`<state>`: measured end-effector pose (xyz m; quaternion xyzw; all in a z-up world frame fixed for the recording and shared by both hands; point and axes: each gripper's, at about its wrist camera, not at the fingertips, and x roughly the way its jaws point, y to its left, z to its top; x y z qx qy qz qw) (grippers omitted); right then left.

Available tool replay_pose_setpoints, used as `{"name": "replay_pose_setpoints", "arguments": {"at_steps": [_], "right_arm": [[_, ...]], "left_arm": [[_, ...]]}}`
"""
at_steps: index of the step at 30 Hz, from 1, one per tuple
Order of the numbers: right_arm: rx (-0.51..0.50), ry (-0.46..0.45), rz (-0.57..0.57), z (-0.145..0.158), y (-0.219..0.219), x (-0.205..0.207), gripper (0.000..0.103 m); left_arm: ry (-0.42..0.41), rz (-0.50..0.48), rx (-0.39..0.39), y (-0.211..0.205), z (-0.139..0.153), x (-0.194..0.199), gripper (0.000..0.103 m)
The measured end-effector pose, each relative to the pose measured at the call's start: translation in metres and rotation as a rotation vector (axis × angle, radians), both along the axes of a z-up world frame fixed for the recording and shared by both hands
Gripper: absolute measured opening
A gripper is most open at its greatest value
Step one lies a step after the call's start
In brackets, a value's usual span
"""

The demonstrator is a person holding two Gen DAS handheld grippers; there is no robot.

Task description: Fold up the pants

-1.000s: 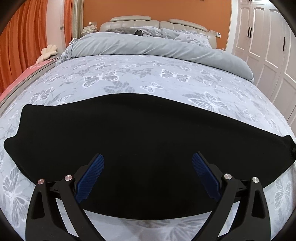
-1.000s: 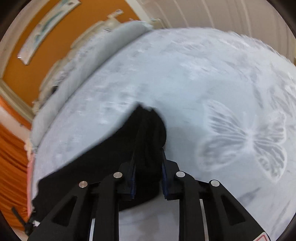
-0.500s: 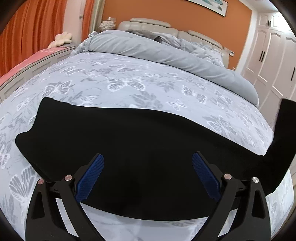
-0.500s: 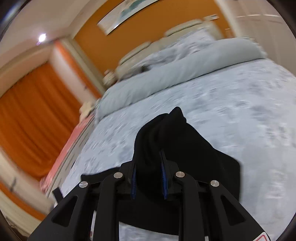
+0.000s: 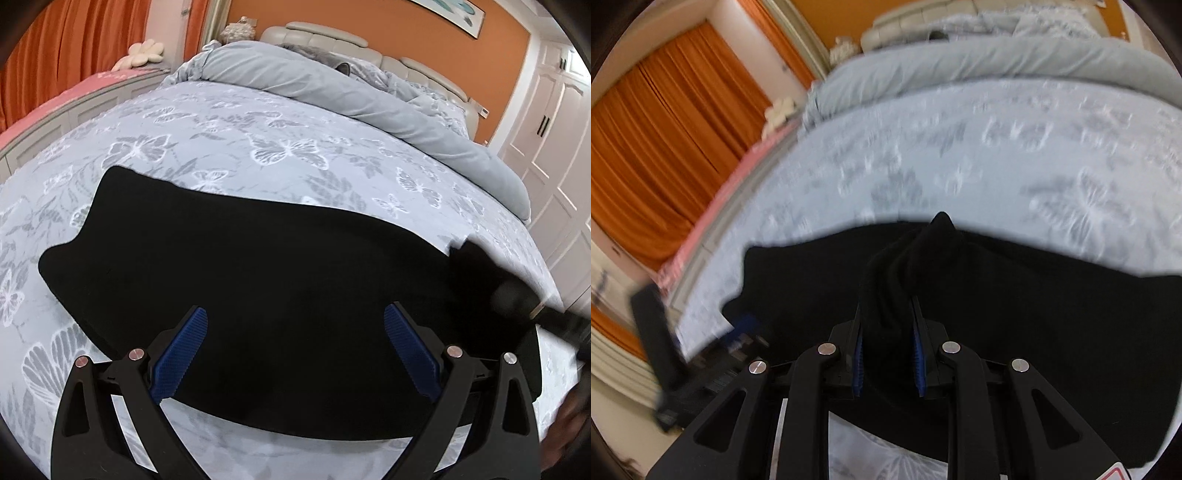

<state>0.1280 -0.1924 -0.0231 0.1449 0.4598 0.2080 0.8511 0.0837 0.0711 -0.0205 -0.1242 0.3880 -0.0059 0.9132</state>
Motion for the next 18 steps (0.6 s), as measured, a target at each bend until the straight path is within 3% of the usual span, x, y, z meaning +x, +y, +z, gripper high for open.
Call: {"name": "replay_pose_setpoints", "arguments": {"at_steps": [3,4,6,9,12,13,16,18], "right_arm": [[-0.045,0.089,0.063,-0.044,0.017,0.000,0.029],[-0.056,0.077,0.073,-0.050,0.019,-0.005,0.030],[-0.043,0.042,0.067,-0.039,0.014,-0.015,0.037],[0.070,-0.068,0.023,-0.004,-0.009,-0.036,0.037],[0.027,-0.111,-0.029,0.004,-0.024,-0.032,0.027],[0.009,-0.098,-0.034,-0.003,-0.026,-0.026,0.017],[-0.108,0.060,-0.035,-0.062,-0.019,-0.001,0.012],[-0.070,0.025,-0.057,-0.058,-0.020,-0.006,0.012]], "left_arm": [[0.010,0.011,0.011,0.005,-0.005,0.003,0.095],[0.013,0.011,0.013,0.006,-0.006,0.004,0.095],[0.017,0.007,0.013,0.007,-0.008,0.006,0.095],[0.018,0.005,0.009,0.007,-0.009,0.008,0.095],[0.008,-0.003,0.014,0.002,-0.008,0.009,0.095],[0.003,-0.007,0.022,-0.001,-0.007,0.008,0.095],[-0.004,-0.023,0.053,-0.010,-0.008,0.007,0.095],[0.004,-0.033,0.076,-0.014,-0.011,0.008,0.095]]}}
